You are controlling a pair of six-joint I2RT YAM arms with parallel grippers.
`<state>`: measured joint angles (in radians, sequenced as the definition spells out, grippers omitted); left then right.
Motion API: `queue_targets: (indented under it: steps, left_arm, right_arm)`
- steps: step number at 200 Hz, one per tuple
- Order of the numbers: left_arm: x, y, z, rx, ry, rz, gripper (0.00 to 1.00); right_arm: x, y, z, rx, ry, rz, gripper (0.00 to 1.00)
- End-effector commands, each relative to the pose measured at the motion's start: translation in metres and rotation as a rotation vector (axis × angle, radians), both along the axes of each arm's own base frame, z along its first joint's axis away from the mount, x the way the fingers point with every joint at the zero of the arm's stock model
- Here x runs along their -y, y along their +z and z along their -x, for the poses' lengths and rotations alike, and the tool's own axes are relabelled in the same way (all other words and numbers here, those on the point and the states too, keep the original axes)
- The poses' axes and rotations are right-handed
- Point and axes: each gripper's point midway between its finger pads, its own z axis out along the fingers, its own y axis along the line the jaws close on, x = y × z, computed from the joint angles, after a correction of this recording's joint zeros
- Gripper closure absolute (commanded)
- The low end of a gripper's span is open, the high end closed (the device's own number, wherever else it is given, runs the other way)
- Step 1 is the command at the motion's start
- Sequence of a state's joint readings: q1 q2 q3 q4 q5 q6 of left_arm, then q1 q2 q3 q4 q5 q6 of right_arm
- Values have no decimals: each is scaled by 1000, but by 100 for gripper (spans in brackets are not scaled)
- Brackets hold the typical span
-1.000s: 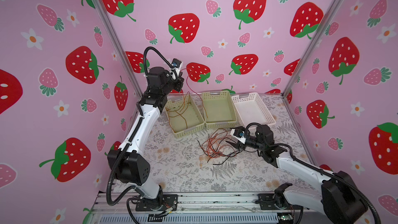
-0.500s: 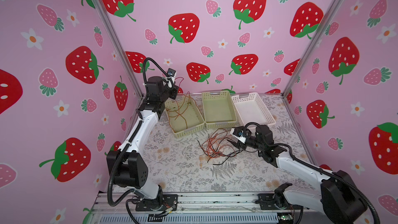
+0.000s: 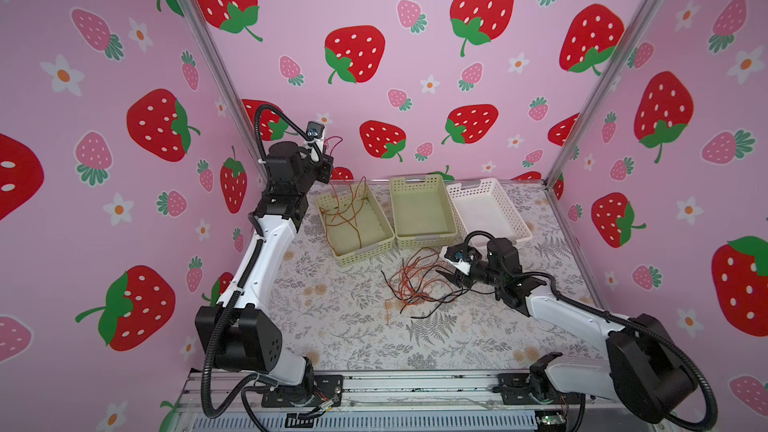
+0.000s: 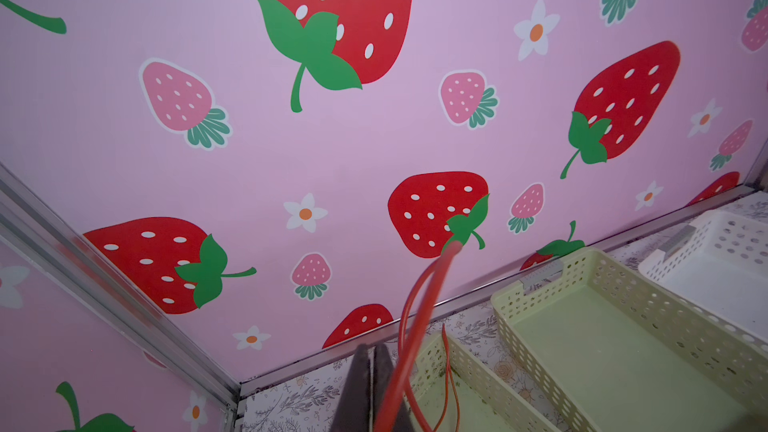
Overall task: Untangle the cables
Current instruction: 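Lower the red wire into the basket and open the left gripper, then move the left gripper back to the pile and grasp a black wire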
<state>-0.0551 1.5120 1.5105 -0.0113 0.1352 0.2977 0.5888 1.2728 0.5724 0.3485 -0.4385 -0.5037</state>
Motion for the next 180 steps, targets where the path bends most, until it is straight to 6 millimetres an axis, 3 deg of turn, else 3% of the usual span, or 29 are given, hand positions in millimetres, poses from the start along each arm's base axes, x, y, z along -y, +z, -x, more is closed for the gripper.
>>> queue_targets:
  steps: [1, 45, 95, 131, 135, 149, 156, 180]
  left_arm:
    - [5, 13, 1, 28, -25, 25, 100]
    - [6, -70, -20, -88, -8, 107, 100]
    - [5, -158, -28, -244, 28, 167, 100]
    - [0, -198, -22, -304, 77, 192, 100]
    - [1, -200, -22, -309, 77, 192, 96]
    - [0, -200, -20, -312, 88, 190, 59]
    - [-1, -196, -18, -304, 92, 189, 45]
    - [-2, -176, -10, -250, 107, 169, 20]
  right_arm:
    - [-5, 8, -3, 23, 28, -3, 27]
    - [-2, 7, -5, 15, 9, 9, 30]
    - [19, -21, -8, -28, -101, 100, 39]
    - [19, -42, -5, -76, -80, 185, 46]
    - [20, -45, -4, -79, -79, 194, 46]
    - [20, -49, -2, -79, -77, 213, 47]
    - [18, -48, -2, -71, -72, 212, 47]
    - [16, -48, -6, -58, -74, 218, 47]
